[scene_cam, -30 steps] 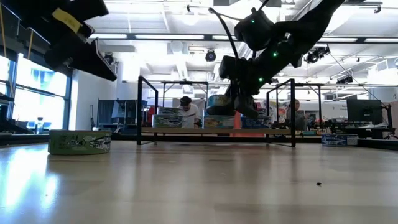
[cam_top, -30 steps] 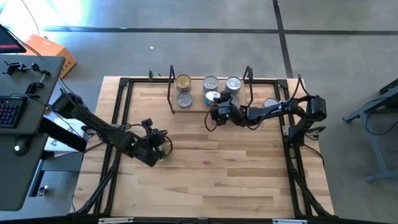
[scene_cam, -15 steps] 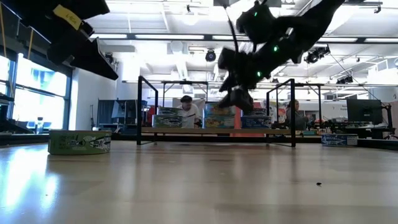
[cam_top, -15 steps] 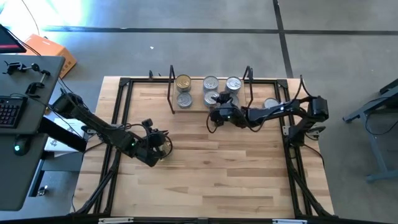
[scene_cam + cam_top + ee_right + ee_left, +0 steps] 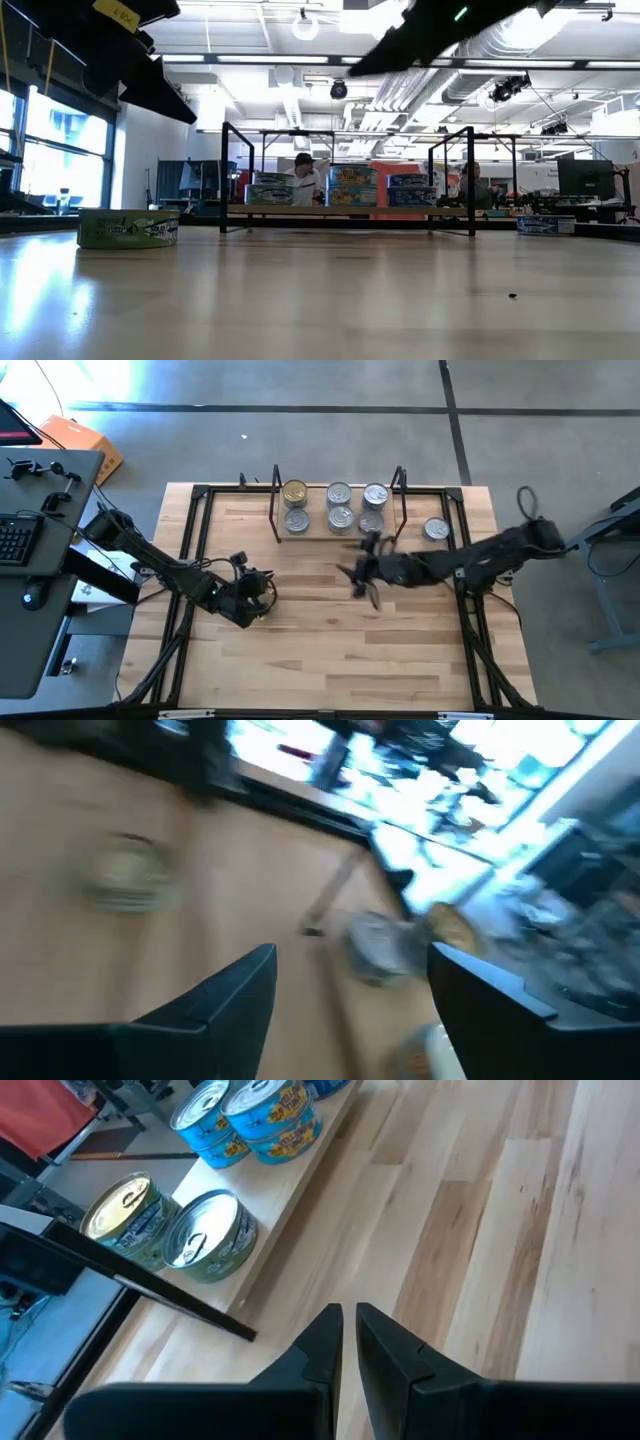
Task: Stack canned seafood by type on shelf
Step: Stack the blue tuna can on top of the other blue tuna can on the shelf
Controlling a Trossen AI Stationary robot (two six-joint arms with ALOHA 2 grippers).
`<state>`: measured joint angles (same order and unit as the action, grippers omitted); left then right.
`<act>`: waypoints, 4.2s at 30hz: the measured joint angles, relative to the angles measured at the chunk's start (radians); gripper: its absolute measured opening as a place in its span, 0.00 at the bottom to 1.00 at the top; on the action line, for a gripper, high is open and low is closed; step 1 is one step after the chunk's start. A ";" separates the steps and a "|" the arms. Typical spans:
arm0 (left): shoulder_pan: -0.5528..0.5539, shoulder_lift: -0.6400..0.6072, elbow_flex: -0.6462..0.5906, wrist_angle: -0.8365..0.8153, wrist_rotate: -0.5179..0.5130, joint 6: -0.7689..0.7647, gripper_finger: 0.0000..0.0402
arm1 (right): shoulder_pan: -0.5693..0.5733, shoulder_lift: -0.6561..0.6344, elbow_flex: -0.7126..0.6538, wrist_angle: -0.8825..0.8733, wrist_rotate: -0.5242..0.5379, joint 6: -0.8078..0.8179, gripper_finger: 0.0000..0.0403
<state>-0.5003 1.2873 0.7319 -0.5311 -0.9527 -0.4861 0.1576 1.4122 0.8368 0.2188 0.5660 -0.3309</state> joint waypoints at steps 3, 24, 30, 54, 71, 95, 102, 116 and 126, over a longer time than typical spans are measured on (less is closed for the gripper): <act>0.000 0.000 0.000 0.030 0.000 0.007 0.06 | 0.098 -0.099 0.002 -0.217 -0.002 0.145 0.61; 0.003 0.000 0.000 0.222 0.000 0.263 0.06 | -0.086 -0.210 -0.139 -1.578 0.072 1.565 0.21; 0.003 0.000 0.000 0.222 0.000 0.272 0.06 | -0.327 -0.209 -0.230 -1.325 0.060 1.222 0.03; 0.002 0.000 0.000 0.223 0.000 0.263 0.06 | -0.792 -0.209 -0.368 -0.845 -0.032 0.856 0.00; -0.008 0.000 0.000 0.268 0.119 0.280 0.06 | -0.225 -0.190 -0.280 -0.952 -0.437 1.362 0.00; 0.200 0.318 0.000 0.822 0.718 0.756 0.10 | 0.143 0.197 -0.187 0.376 -0.142 0.836 0.00; 0.324 0.412 0.027 0.887 0.877 0.990 0.26 | 0.246 0.003 -0.189 0.042 0.012 0.820 0.00; 0.395 0.645 0.254 0.715 0.921 1.138 0.20 | 0.397 0.037 -0.188 -0.081 0.186 0.697 0.00; 0.392 0.644 0.370 0.669 1.008 0.992 0.03 | 0.412 0.054 -0.186 -0.126 0.162 0.670 0.19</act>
<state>-0.1085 1.9316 1.1017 0.1382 0.0549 0.5061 0.5695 1.4659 0.6506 0.0929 0.7284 0.3390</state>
